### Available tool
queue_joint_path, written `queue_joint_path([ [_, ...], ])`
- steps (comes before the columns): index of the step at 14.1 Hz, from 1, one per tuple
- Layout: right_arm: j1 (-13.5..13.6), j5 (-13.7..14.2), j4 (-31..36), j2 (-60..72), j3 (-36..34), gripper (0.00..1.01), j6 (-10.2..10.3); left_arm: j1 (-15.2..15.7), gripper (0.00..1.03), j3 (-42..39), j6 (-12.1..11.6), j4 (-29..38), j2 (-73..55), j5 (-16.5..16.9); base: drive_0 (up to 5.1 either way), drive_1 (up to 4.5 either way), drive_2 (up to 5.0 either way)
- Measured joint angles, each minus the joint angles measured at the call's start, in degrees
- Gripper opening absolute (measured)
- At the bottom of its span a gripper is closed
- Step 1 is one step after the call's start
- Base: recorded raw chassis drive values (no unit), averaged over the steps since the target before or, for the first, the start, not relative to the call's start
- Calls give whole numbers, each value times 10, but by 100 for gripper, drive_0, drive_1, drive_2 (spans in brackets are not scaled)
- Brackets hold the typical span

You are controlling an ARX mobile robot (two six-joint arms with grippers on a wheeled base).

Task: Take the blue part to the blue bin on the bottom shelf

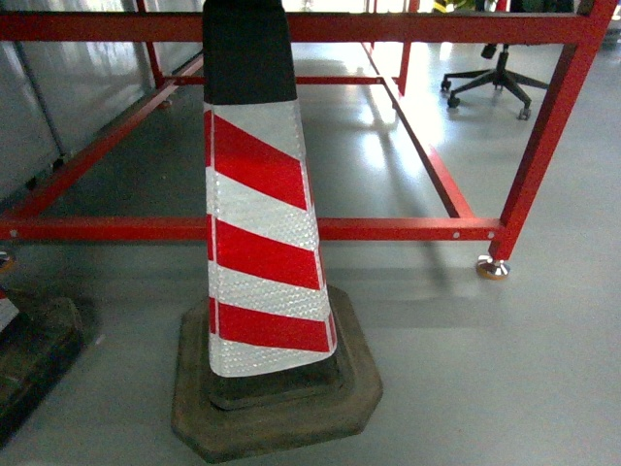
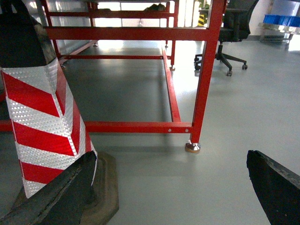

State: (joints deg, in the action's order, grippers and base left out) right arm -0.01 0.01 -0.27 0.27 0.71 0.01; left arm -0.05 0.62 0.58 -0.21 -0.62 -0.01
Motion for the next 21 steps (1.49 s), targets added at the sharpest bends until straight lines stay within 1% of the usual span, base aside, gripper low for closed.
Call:
queue_joint_path([
  [7, 0, 0, 0, 0, 0, 98, 0, 0, 98, 0, 0, -2, 0, 0, 0, 0, 0],
  [14, 0, 0, 0, 0, 0, 98, 1, 0, 98, 0, -5, 0, 0, 0, 0, 0, 0],
  [21, 0, 0, 0, 0, 0, 98, 0, 0, 98, 0, -6, 0, 0, 0, 0, 0, 0],
])
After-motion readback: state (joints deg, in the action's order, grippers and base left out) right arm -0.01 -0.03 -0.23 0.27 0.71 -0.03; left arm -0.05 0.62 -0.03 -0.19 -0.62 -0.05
